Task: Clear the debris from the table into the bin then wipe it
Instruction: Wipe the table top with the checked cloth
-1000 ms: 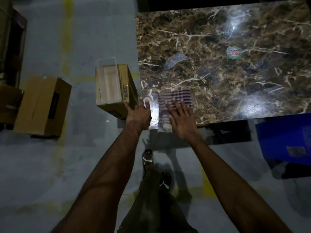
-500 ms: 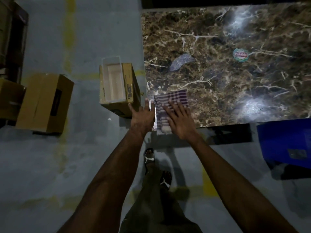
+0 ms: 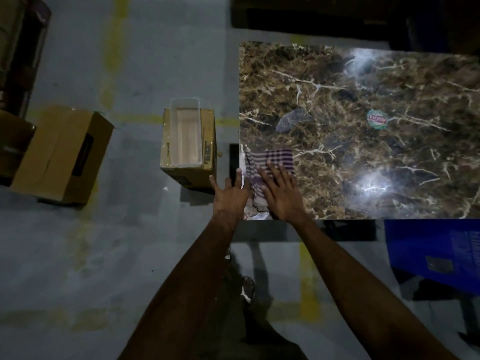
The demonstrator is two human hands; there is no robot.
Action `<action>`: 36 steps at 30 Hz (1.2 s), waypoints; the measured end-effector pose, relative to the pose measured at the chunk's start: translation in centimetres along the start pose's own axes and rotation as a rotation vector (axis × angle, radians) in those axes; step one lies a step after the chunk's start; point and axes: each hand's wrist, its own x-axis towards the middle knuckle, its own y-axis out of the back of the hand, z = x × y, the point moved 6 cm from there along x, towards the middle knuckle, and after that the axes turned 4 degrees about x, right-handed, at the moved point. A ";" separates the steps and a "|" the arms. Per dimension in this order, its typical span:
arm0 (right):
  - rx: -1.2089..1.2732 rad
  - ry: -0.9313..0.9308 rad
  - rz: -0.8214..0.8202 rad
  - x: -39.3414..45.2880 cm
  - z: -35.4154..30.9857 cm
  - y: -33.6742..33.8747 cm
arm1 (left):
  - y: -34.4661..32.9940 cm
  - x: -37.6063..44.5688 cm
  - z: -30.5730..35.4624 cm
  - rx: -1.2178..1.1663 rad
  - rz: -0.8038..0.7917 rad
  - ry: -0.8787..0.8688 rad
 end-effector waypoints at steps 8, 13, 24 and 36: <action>0.068 -0.209 0.033 8.2 1.4 1.9 | -0.4 -0.1 -1.2 -0.150 0.055 0.032; -0.021 0.076 -0.058 7.6 -2.1 0.3 | 0.2 -0.5 -1.1 -0.138 0.062 0.040; 0.040 0.054 -0.064 11.1 -3.4 0.5 | -0.1 -0.4 -0.8 -0.181 -0.005 0.050; 0.062 -0.030 -0.054 10.5 -1.4 1.6 | -0.4 -0.1 -0.7 -0.177 -0.065 0.065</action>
